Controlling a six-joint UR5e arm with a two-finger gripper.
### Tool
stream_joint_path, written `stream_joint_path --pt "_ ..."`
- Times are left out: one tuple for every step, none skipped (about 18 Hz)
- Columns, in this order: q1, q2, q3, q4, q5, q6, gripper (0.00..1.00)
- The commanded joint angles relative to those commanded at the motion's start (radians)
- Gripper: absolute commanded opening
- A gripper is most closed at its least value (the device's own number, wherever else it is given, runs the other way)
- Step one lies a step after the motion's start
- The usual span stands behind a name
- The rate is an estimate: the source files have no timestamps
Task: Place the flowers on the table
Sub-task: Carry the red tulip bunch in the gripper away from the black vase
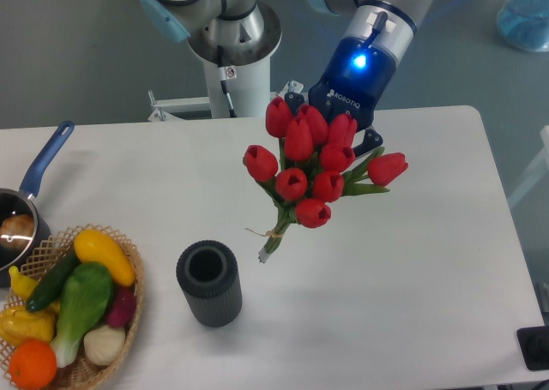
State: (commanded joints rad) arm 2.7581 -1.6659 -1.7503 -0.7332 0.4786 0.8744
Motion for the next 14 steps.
stream_joint_path --pt "0.0 0.0 0.002 0.002 0.002 0.002 0.17" --pt "-0.002 0.003 -0.006 0.002 0.006 0.008 0.17" --pt "-0.002 0.003 -0.005 -0.002 0.008 0.017 0.17" --pt "0.001 0.002 0.001 -0.002 0.006 0.015 0.17" --pt "0.014 0.0 0.002 -0.003 0.006 0.015 0.17" --pt "0.027 0.003 0.0 -0.003 0.006 0.017 0.17" --pt "0.032 0.006 -0.008 -0.003 0.008 0.018 0.17" --pt "0.035 0.008 -0.008 -0.003 0.012 0.018 0.17" --pt "0.035 0.009 -0.006 -0.003 0.024 0.017 0.17" --pt "0.034 0.012 -0.003 -0.003 0.046 0.017 0.17" --pt "0.032 0.012 0.001 -0.003 0.072 0.015 0.17" --pt "0.031 0.012 0.006 -0.005 0.099 0.015 0.17" --pt "0.029 0.011 0.011 -0.005 0.126 0.017 0.17" --pt "0.029 0.011 0.012 -0.003 0.153 0.018 0.17"
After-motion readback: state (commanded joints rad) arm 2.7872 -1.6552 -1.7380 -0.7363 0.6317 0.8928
